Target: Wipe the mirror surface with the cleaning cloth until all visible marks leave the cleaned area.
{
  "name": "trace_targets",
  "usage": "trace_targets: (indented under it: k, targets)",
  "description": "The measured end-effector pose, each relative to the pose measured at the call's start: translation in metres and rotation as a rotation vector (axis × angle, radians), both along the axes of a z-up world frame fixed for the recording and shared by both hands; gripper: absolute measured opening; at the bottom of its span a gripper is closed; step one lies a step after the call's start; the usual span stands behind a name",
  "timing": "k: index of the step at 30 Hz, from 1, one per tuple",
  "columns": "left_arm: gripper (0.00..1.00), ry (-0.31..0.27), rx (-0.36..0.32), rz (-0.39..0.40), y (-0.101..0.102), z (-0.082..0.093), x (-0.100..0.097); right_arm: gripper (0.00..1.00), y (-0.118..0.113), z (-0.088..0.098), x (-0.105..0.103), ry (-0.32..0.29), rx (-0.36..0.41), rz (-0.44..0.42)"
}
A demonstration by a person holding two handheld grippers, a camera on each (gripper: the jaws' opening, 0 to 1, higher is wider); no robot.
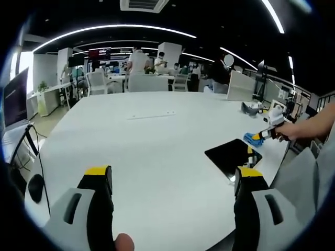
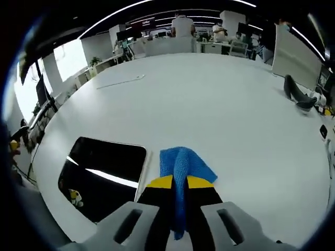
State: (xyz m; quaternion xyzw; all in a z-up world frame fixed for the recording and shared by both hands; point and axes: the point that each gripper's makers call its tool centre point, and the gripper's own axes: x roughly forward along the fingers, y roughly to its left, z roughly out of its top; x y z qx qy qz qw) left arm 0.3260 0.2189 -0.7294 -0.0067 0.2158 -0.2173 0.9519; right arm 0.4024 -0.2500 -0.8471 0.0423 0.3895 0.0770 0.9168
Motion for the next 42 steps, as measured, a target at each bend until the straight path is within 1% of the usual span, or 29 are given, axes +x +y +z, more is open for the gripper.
trace_targets:
  k: [2, 5, 8, 9, 13, 16, 18, 20, 22, 23, 28, 33, 35, 38, 41, 42]
  targets:
    - [0.96, 0.002, 0.001, -0.001, -0.001, 0.0, 0.0, 0.02, 0.002, 0.005, 0.002, -0.004, 0.012, -0.005]
    - [0.96, 0.007, 0.002, -0.004, -0.001, -0.003, -0.001, 0.02, 0.015, 0.013, 0.006, -0.009, 0.045, -0.009]
    - [0.96, 0.013, 0.005, -0.008, -0.002, -0.005, -0.001, 0.02, 0.026, 0.014, 0.007, -0.004, 0.062, -0.004]
    - [0.96, 0.014, 0.007, -0.011, -0.002, -0.006, -0.001, 0.02, 0.031, 0.013, 0.008, -0.002, 0.064, 0.0]
    - [0.96, 0.014, 0.015, -0.014, -0.002, -0.005, 0.0, 0.02, 0.038, 0.002, 0.011, 0.026, 0.062, -0.01]
    - [0.96, 0.012, 0.018, -0.016, -0.002, -0.004, 0.0, 0.02, 0.046, -0.003, 0.014, 0.047, 0.083, -0.022]
    - [0.96, 0.011, 0.023, -0.018, -0.002, -0.004, 0.0, 0.02, 0.05, -0.009, 0.014, 0.071, 0.074, -0.01]
    - [0.96, 0.01, 0.025, -0.016, -0.001, -0.004, 0.0, 0.02, 0.052, -0.01, 0.016, 0.066, 0.07, -0.029]
    - [0.95, 0.006, 0.024, -0.013, -0.001, -0.003, -0.001, 0.02, 0.056, -0.015, 0.016, 0.081, 0.045, -0.004]
    - [0.95, 0.005, 0.023, -0.012, 0.0, -0.003, -0.001, 0.02, 0.06, -0.016, 0.014, 0.084, 0.049, -0.006]
    - [0.95, 0.003, 0.037, -0.012, 0.002, -0.005, -0.003, 0.02, 0.06, -0.017, 0.016, 0.09, 0.056, -0.067]
    - [0.96, -0.003, 0.028, 0.0, 0.004, -0.004, -0.002, 0.01, 0.065, -0.017, 0.019, 0.103, 0.092, -0.1]
    - [0.95, -0.003, 0.033, -0.007, 0.003, -0.005, -0.001, 0.01, 0.073, -0.018, 0.018, 0.108, 0.109, -0.099]
    - [0.95, -0.005, 0.032, -0.016, 0.0, -0.004, 0.0, 0.01, 0.086, -0.018, 0.018, 0.111, 0.1, -0.077]
    - [0.95, -0.006, 0.034, -0.024, 0.0, -0.004, 0.002, 0.01, 0.103, -0.018, 0.02, 0.124, 0.119, -0.062]
    - [0.95, -0.006, 0.035, -0.025, 0.0, -0.004, 0.003, 0.01, 0.107, -0.018, 0.02, 0.122, 0.112, -0.057]
